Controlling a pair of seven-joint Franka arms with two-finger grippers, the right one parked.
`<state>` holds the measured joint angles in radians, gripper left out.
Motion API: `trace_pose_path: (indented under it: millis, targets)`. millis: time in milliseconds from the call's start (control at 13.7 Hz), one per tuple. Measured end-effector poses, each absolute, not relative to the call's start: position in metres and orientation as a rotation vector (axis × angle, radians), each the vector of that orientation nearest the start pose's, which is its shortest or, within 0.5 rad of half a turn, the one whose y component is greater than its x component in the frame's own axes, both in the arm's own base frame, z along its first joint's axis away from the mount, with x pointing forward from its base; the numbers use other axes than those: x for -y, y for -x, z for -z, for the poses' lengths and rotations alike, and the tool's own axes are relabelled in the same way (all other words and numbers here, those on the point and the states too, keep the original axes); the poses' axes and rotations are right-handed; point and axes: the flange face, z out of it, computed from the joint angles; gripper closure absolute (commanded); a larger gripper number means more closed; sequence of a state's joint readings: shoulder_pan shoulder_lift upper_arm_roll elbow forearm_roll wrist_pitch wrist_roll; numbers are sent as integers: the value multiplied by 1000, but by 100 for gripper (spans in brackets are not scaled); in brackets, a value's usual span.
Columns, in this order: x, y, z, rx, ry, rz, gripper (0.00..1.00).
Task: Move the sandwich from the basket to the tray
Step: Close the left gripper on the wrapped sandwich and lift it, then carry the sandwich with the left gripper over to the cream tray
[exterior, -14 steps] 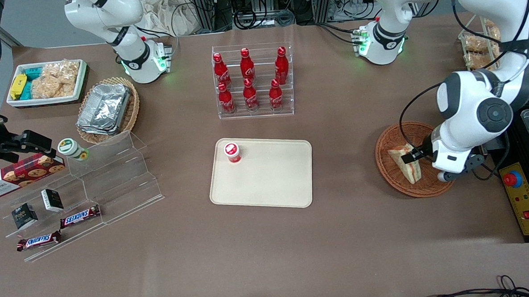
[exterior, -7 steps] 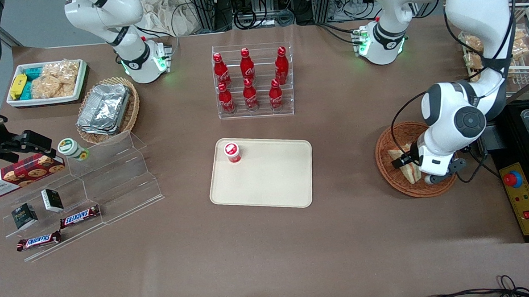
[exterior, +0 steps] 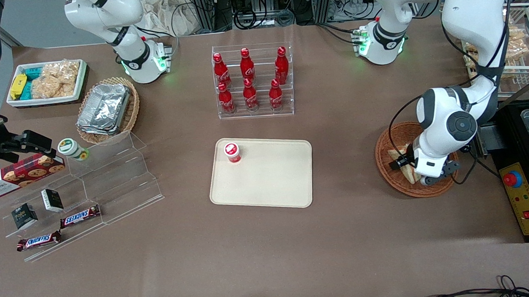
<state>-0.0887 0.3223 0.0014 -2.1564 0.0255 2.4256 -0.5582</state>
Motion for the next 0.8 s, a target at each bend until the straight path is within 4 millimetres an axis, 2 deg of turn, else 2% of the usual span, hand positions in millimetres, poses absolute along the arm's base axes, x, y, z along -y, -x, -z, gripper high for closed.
trace_pose_path:
  millis: [146,219,365,511,657,803]
  targets:
    - [48,-560,-243,689,3027,-66,64]
    - [48,-560,-244,688,3027,-62,68]
    - [48,-561,-246,686,3028,-53,68]
    - [48,-565,-260,678,3032,-19,69]
    - [49,-573,-297,640,3012,-26,69]
    - [57,-581,-356,615,2998,-44,69]
